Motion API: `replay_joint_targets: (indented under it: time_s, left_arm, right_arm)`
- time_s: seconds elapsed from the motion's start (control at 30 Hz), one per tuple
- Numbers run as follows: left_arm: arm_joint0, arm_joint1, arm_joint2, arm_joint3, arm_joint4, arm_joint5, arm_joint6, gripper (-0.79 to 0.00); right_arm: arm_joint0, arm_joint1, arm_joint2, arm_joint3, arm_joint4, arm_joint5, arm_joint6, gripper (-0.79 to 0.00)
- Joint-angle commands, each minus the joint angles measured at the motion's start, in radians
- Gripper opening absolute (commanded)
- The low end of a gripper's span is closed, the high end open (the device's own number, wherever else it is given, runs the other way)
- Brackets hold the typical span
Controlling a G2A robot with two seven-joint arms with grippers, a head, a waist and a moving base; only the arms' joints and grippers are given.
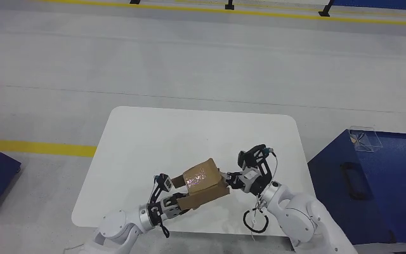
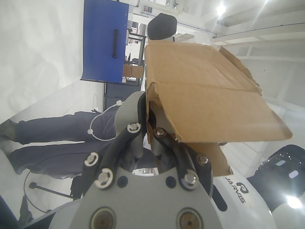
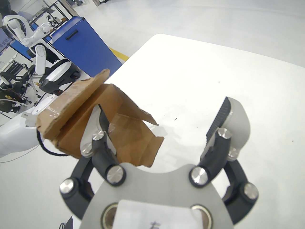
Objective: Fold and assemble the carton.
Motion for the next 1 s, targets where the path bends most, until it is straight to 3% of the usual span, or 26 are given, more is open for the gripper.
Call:
replay_joint_targets:
  time_s: [0.0,0.37,0.97]
  left_arm:
    - [0.001,0.0,-0.004,0.002,-0.003,-0.011,0.012,-0.785]
    - [0.006,-0.005,-0.018,0.016,-0.045,-0.035,0.095,-0.785]
    - [0.033,-0.005,-0.009,-0.018,-0.004,-0.05,0.101,-0.785]
  right_arm:
    - [-0.012,0.002,0.022,-0.006,0.008,0.0,-0.003,0.0]
    - [-0.082,0.01,0.061,-0.016,-0.043,-0.013,0.026,0.0]
    - [0.015,-0.016,-0.092,0.04,-0.113,0.028,-0.012,0.0]
